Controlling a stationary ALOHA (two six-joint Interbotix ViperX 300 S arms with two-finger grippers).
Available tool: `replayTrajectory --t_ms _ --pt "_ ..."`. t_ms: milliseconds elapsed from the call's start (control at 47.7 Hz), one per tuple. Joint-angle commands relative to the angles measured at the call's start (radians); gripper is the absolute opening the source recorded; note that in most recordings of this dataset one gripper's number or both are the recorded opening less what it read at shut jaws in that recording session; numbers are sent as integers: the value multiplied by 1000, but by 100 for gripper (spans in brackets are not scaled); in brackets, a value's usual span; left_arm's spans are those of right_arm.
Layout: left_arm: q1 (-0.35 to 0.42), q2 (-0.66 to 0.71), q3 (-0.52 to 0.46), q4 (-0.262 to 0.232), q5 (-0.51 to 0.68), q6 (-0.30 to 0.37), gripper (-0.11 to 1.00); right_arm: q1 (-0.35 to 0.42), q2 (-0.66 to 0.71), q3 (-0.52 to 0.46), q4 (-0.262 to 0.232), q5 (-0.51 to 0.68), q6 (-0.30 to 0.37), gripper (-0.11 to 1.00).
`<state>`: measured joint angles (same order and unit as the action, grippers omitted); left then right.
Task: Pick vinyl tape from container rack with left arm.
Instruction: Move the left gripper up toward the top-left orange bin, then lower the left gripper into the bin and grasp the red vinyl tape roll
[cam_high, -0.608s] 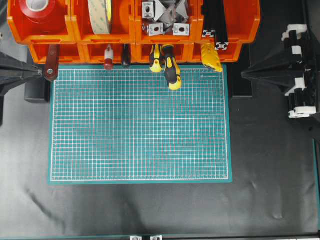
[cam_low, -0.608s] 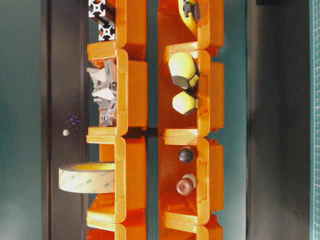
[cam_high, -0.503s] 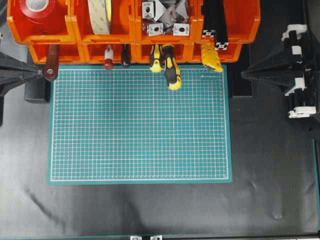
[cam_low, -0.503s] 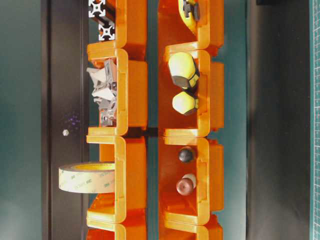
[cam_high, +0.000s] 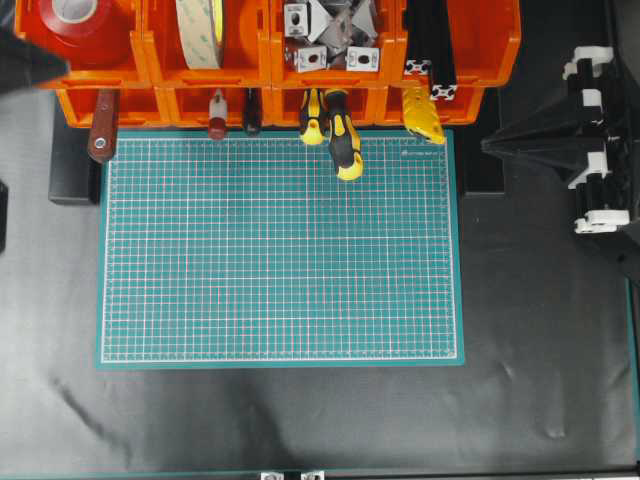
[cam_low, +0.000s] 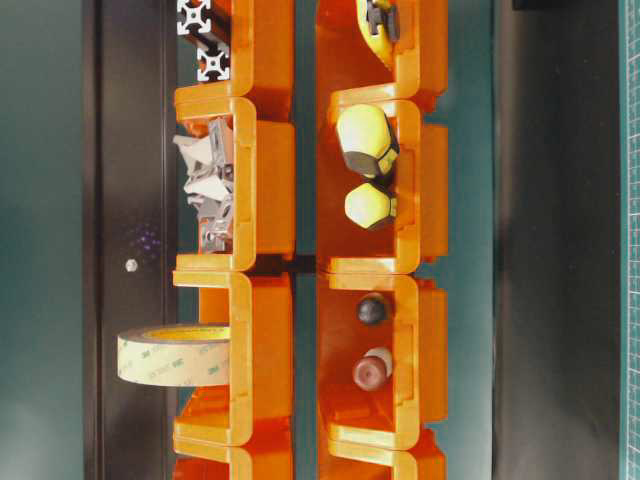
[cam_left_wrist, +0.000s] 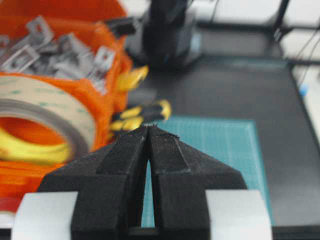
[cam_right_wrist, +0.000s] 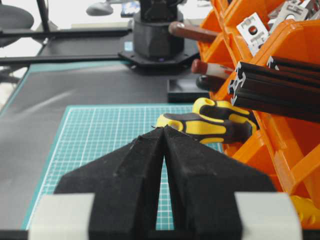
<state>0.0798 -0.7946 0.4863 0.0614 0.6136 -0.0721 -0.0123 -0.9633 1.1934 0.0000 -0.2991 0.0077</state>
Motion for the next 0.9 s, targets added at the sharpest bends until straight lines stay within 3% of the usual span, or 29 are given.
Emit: replayTrajectory --t_ms 0,126,273,503,566,797,881 --pt "29 74 -195 6 175 8 0 -2 8 -34 3 -6 -2 0" --pt "71 161 -321 17 376 21 0 -9 8 -32 3 -5 -2 0" --pt "115 244 -377 17 589 69 0 -12 8 -32 3 -11 -6 0" --pt "150 322 -410 18 733 192 3 -17 9 -32 3 -15 -2 0" --pt "152 331 -410 18 747 215 13 -17 9 -32 3 -21 -3 0" --pt "153 374 -399 18 787 242 77 -17 9 -32 3 -69 -3 0" --pt "155 385 -396 18 798 241 89 -17 9 -32 3 -69 -2 0"
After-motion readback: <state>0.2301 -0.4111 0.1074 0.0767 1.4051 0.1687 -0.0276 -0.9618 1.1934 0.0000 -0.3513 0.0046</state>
